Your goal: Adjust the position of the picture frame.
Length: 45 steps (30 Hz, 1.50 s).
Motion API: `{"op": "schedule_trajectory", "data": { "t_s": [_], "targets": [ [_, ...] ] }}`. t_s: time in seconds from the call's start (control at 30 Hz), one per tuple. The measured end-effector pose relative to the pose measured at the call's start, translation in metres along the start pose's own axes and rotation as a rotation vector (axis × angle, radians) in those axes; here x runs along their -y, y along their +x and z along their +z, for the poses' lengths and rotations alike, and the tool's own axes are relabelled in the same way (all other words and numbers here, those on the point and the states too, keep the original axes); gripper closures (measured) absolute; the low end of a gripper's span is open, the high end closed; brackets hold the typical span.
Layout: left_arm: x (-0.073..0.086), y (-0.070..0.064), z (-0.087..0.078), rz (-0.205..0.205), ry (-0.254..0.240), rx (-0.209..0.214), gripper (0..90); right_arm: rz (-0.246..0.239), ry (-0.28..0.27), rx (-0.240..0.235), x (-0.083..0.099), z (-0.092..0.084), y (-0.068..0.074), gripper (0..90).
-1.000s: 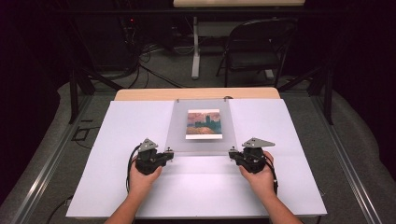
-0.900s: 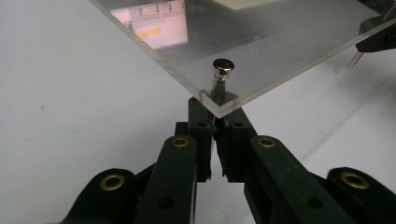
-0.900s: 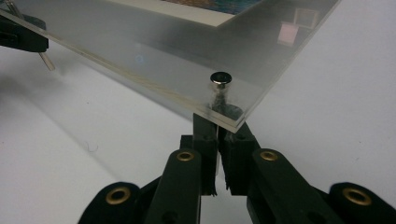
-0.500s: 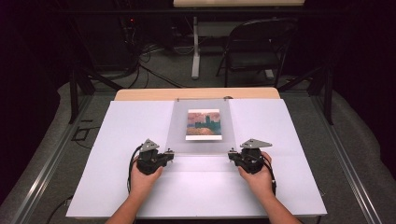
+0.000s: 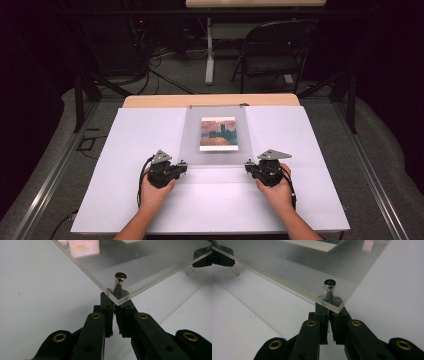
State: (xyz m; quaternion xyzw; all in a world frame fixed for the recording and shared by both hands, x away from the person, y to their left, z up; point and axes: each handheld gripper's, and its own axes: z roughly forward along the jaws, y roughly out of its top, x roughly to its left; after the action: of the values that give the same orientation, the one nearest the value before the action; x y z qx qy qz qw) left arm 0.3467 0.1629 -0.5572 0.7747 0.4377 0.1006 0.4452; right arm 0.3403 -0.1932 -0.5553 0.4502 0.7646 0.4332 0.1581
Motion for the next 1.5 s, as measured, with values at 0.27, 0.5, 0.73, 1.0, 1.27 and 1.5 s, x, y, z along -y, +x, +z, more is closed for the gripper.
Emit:
{"op": "schedule_trajectory", "data": {
  "t_s": [0.27, 0.5, 0.73, 1.0, 1.27, 1.5],
  "targets": [
    [0.001, 0.002, -0.001, -0.024, -0.01, 0.009, 82.5, 0.022, -0.009, -0.024, 0.001, 0.0, -0.004, 82.4],
    [0.003, -0.002, -0.006, 0.003, -0.003, 0.016, 69.0, -0.004, -0.016, 0.006, 0.002, -0.008, -0.005, 70.5],
    [0.005, -0.012, -0.009, 0.103, 0.005, 0.0, 48.8, -0.043, -0.002, 0.031, 0.007, -0.012, 0.001, 57.7],
    [0.009, -0.016, -0.017, 0.127, 0.014, -0.015, 37.6, -0.066, 0.028, 0.035, 0.011, -0.017, 0.007, 45.1],
    [0.019, -0.012, -0.041, 0.12, 0.019, -0.017, 34.0, -0.12, 0.062, 0.03, 0.013, -0.032, 0.014, 44.4],
    [0.023, -0.012, -0.054, 0.135, -0.004, -0.002, 34.1, -0.125, 0.054, 0.023, 0.017, -0.048, 0.022, 42.2]
  ]
}}
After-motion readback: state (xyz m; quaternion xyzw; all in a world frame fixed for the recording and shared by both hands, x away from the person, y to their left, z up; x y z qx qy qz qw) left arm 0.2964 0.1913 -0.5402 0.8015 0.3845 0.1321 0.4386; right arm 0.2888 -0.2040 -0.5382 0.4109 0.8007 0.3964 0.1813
